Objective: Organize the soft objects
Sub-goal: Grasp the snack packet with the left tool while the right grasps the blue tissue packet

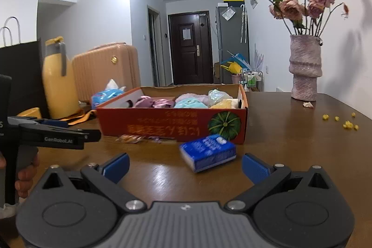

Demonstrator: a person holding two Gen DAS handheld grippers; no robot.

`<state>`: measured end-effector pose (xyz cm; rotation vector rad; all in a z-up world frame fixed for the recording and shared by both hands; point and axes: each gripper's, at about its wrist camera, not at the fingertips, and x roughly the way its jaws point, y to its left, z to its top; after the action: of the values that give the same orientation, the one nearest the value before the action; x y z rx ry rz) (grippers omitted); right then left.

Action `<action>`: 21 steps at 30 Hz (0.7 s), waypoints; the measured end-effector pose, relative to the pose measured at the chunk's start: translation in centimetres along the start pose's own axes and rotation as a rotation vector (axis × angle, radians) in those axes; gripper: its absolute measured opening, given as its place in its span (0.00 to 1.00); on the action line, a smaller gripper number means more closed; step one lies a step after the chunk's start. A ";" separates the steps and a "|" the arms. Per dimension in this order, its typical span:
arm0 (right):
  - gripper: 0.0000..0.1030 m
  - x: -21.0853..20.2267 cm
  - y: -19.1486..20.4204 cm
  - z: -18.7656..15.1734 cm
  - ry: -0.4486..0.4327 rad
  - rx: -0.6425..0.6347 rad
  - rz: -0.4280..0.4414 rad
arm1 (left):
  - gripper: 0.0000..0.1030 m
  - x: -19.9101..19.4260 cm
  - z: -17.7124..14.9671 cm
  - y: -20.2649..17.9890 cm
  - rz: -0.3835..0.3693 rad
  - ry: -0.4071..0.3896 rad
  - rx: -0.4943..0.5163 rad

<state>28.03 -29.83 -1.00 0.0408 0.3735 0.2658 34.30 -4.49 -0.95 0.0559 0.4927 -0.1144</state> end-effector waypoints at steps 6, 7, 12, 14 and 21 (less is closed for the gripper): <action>0.92 5.9 -3.8 2.3 0.106 0.046 0.042 | 0.86 4.4 0.9 -0.9 -0.005 0.049 0.002; 0.88 6.9 -4.4 2.5 0.131 0.063 0.067 | 0.86 5.2 1.0 -1.0 -0.003 0.065 -0.001; 0.85 9.4 -4.5 2.9 0.165 -0.018 0.107 | 0.79 7.5 1.4 -1.6 0.009 0.116 -0.001; 0.86 10.0 -4.0 2.9 0.166 -0.058 0.121 | 0.78 8.1 1.5 -1.7 0.020 0.125 -0.018; 0.86 11.8 -3.1 2.7 0.207 -0.115 0.143 | 0.59 9.0 1.7 -2.0 0.028 0.157 -0.032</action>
<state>40.34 -29.72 -2.99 -0.0745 0.5618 0.4340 42.68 -7.49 -3.77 0.0403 0.6502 -0.0749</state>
